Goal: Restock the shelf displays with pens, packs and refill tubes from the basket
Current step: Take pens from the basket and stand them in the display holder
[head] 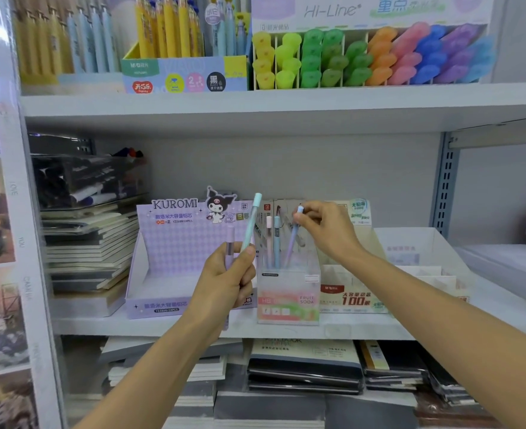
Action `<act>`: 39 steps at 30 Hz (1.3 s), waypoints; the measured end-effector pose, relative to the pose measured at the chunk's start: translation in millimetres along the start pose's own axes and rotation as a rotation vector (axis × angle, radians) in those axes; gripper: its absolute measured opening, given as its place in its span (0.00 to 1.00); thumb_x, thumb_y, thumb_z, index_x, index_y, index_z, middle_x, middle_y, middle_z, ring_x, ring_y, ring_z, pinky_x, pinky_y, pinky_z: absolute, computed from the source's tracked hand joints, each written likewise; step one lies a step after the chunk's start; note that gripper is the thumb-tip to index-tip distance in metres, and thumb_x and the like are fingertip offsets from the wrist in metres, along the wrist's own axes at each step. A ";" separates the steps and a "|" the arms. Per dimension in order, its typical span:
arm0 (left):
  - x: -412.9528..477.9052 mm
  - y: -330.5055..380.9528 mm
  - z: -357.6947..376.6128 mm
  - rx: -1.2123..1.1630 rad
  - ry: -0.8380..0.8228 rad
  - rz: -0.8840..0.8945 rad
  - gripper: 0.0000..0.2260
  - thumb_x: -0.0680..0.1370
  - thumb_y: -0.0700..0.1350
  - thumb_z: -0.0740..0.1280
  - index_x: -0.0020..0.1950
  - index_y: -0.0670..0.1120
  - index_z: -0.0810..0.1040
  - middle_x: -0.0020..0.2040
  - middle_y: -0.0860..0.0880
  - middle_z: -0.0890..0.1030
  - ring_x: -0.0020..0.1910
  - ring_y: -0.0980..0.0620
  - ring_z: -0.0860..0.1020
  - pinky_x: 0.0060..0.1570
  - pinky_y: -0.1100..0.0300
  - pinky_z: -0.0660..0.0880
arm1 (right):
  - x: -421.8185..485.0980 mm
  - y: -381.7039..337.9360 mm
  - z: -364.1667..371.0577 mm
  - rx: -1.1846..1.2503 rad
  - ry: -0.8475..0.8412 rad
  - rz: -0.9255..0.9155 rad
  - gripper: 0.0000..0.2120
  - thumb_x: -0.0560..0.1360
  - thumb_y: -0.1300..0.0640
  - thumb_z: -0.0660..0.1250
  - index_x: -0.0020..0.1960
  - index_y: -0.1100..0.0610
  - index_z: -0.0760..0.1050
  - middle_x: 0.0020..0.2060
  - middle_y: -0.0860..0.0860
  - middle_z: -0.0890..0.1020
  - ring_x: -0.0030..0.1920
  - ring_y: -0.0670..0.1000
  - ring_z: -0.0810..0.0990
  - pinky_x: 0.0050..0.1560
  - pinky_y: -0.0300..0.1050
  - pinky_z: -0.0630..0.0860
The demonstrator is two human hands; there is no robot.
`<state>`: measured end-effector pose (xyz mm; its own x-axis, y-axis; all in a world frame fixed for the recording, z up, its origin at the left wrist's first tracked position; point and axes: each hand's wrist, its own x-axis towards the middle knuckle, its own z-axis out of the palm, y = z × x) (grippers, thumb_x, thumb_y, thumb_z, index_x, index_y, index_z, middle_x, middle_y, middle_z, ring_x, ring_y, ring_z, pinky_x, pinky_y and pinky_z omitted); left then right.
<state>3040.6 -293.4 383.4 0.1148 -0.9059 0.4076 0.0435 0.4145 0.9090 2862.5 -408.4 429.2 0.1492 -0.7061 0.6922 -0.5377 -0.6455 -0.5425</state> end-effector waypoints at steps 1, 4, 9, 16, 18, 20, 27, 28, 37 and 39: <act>0.6 -0.4 -0.5 0.010 -0.001 0.006 0.07 0.81 0.47 0.63 0.52 0.43 0.74 0.29 0.52 0.68 0.22 0.55 0.61 0.21 0.66 0.61 | 1.6 0.4 0.5 -0.017 -0.027 -0.015 0.07 0.77 0.55 0.67 0.47 0.58 0.82 0.39 0.51 0.85 0.43 0.50 0.83 0.48 0.55 0.80; 1.5 -2.6 -1.8 0.028 -0.008 0.033 0.06 0.80 0.46 0.65 0.50 0.44 0.76 0.30 0.53 0.71 0.22 0.55 0.63 0.22 0.66 0.62 | 6.0 0.6 0.8 -0.060 -0.052 -0.039 0.07 0.77 0.55 0.67 0.49 0.58 0.81 0.37 0.49 0.84 0.38 0.45 0.80 0.44 0.48 0.78; 2.1 -5.9 -0.1 0.007 0.017 0.021 0.08 0.78 0.46 0.67 0.50 0.42 0.80 0.29 0.53 0.71 0.22 0.55 0.64 0.22 0.66 0.63 | 9.6 -3.5 2.0 -0.012 -0.034 -0.067 0.10 0.75 0.57 0.71 0.50 0.52 0.70 0.35 0.50 0.84 0.32 0.44 0.74 0.38 0.42 0.72; 2.8 -4.1 0.5 -0.009 0.053 -0.009 0.07 0.78 0.46 0.67 0.51 0.47 0.84 0.30 0.52 0.75 0.23 0.56 0.68 0.23 0.67 0.65 | 10.9 4.4 10.2 -0.177 0.061 -0.075 0.07 0.72 0.53 0.74 0.47 0.52 0.79 0.45 0.48 0.78 0.50 0.48 0.71 0.48 0.43 0.67; 2.2 -3.3 1.9 -0.011 0.054 -0.011 0.07 0.78 0.45 0.67 0.51 0.46 0.84 0.31 0.52 0.75 0.23 0.56 0.68 0.22 0.67 0.65 | 11.5 3.4 10.9 -0.237 0.029 -0.046 0.06 0.72 0.52 0.73 0.48 0.51 0.81 0.48 0.49 0.74 0.54 0.49 0.69 0.50 0.42 0.65; 1.1 -2.1 3.0 -0.006 0.055 -0.009 0.07 0.78 0.46 0.68 0.50 0.46 0.84 0.31 0.52 0.76 0.23 0.56 0.69 0.22 0.67 0.65 | 10.3 -1.1 7.1 -0.194 0.029 -0.041 0.06 0.73 0.53 0.73 0.49 0.52 0.82 0.50 0.48 0.72 0.52 0.47 0.69 0.53 0.41 0.66; 0.4 3.9 11.0 0.031 0.034 0.012 0.07 0.78 0.47 0.68 0.50 0.47 0.84 0.31 0.52 0.75 0.23 0.56 0.68 0.24 0.66 0.65 | -16.0 -36.6 -19.5 0.644 -0.155 0.021 0.10 0.78 0.52 0.66 0.51 0.58 0.81 0.39 0.51 0.85 0.34 0.46 0.79 0.33 0.36 0.73; -0.3 4.9 13.7 0.043 0.020 0.016 0.07 0.78 0.47 0.68 0.51 0.47 0.84 0.32 0.52 0.75 0.23 0.55 0.69 0.24 0.66 0.66 | -19.2 -40.6 -19.4 0.674 -0.184 0.020 0.09 0.77 0.54 0.67 0.51 0.59 0.81 0.39 0.52 0.85 0.35 0.47 0.80 0.33 0.36 0.74; 6.1 18.4 10.8 -0.185 0.062 -0.150 0.09 0.79 0.48 0.59 0.43 0.44 0.74 0.33 0.48 0.77 0.27 0.53 0.68 0.19 0.65 0.61 | -4.1 -35.2 -58.3 0.543 0.090 0.020 0.06 0.79 0.61 0.64 0.50 0.62 0.79 0.41 0.55 0.84 0.37 0.45 0.81 0.36 0.34 0.76; 7.7 16.6 9.8 -0.171 0.047 -0.130 0.10 0.79 0.45 0.58 0.42 0.43 0.73 0.31 0.47 0.75 0.27 0.53 0.66 0.19 0.64 0.62 | -1.6 -30.1 -60.0 0.408 0.116 0.000 0.06 0.79 0.60 0.65 0.48 0.61 0.79 0.41 0.56 0.85 0.37 0.46 0.82 0.37 0.33 0.76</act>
<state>3032.5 -294.3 402.4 0.1429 -0.9495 0.2793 0.2284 0.3063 0.9241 2828.7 -370.3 473.0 0.0428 -0.6835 0.7287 -0.1616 -0.7245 -0.6701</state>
